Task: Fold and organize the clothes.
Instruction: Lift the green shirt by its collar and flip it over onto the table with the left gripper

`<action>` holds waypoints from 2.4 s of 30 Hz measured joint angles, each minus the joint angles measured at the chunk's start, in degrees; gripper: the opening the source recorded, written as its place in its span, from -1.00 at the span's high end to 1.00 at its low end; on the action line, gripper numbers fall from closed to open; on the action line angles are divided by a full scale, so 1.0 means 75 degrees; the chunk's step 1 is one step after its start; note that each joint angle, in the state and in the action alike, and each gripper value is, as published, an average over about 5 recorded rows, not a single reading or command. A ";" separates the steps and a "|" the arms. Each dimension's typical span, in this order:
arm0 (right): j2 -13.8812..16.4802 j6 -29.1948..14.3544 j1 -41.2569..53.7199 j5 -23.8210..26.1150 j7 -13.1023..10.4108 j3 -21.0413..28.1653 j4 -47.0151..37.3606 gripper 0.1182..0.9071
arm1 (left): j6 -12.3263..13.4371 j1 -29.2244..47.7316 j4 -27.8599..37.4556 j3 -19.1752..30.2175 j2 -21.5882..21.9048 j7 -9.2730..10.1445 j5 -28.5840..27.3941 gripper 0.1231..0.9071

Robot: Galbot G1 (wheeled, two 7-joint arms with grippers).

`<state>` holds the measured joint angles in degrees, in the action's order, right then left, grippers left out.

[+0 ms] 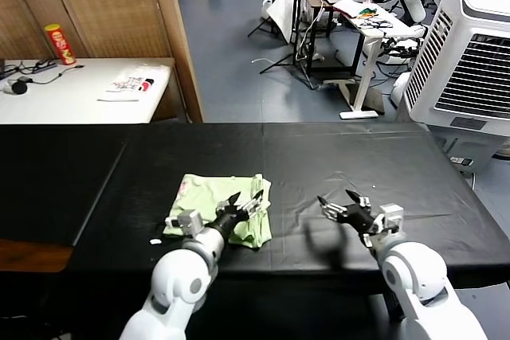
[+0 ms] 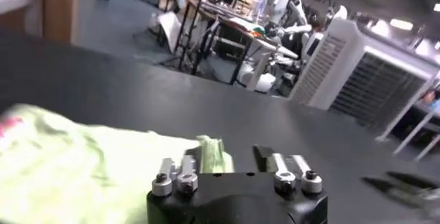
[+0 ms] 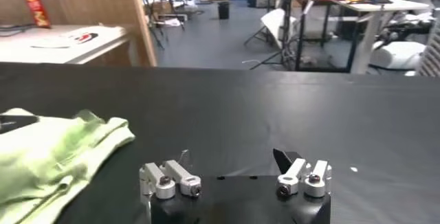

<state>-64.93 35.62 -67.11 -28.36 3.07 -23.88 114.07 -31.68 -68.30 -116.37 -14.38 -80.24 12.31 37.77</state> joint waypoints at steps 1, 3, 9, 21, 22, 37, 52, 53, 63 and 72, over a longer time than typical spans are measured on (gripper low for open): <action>-0.0022 -0.0041 0.0103 -0.0003 0.0064 0.0149 -0.0044 -0.72 | 0.0067 -0.0043 -0.0048 -0.0076 0.0052 -0.0052 -0.0058 -0.62; -0.0079 -0.0121 0.0337 0.0003 0.0161 0.0468 -0.0142 -0.72 | 0.0251 -0.0134 -0.0106 -0.0257 0.0241 -0.0158 -0.0286 -0.70; -0.0357 -0.0315 0.1210 0.0372 0.0298 0.1529 -0.0613 -0.72 | 0.0758 -0.0442 -0.0012 -0.0918 0.1080 -0.0281 -0.0959 -0.72; -0.0883 -0.0566 0.2148 0.2364 0.0271 0.3049 -0.1886 -0.72 | 0.0985 -0.0862 0.0365 -0.1853 0.1528 -0.0286 -0.1314 -0.72; -0.0920 -0.0593 0.2144 0.2646 0.0265 0.3069 -0.1991 -0.72 | 0.1008 -0.0869 0.0399 -0.1893 0.1528 -0.0292 -0.1317 -0.72; -0.1118 -0.0942 0.1841 0.1846 -0.0154 0.2419 -0.1626 -0.72 | 0.1032 -0.0636 0.1094 -0.2367 0.1362 -0.0723 0.0397 -0.72; -0.0651 -0.1009 0.1247 0.0488 -0.0072 0.1582 -0.0304 -0.72 | 0.1662 -0.0530 0.1595 -0.2685 0.0632 -0.1077 0.2761 -0.72; -0.0652 -0.1009 0.1244 0.0477 -0.0069 0.1575 -0.0281 -0.72 | 0.1695 -0.0550 0.1595 -0.2680 0.0552 -0.1091 0.2746 -0.72; -0.0615 -0.1027 0.1147 0.0421 -0.0005 0.1522 -0.0158 -0.72 | 0.2024 -0.0645 0.1721 -0.2653 -0.0001 -0.1175 0.2600 -0.72; -0.0638 -0.1028 0.1143 0.0431 0.0000 0.1538 -0.0151 -0.72 | 0.2123 -0.0635 0.1788 -0.2656 -0.0276 -0.1137 0.2629 -0.71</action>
<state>-69.72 27.91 -58.54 -25.13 3.07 -12.35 112.94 -15.76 -73.06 -102.96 -34.30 -82.30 3.78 57.49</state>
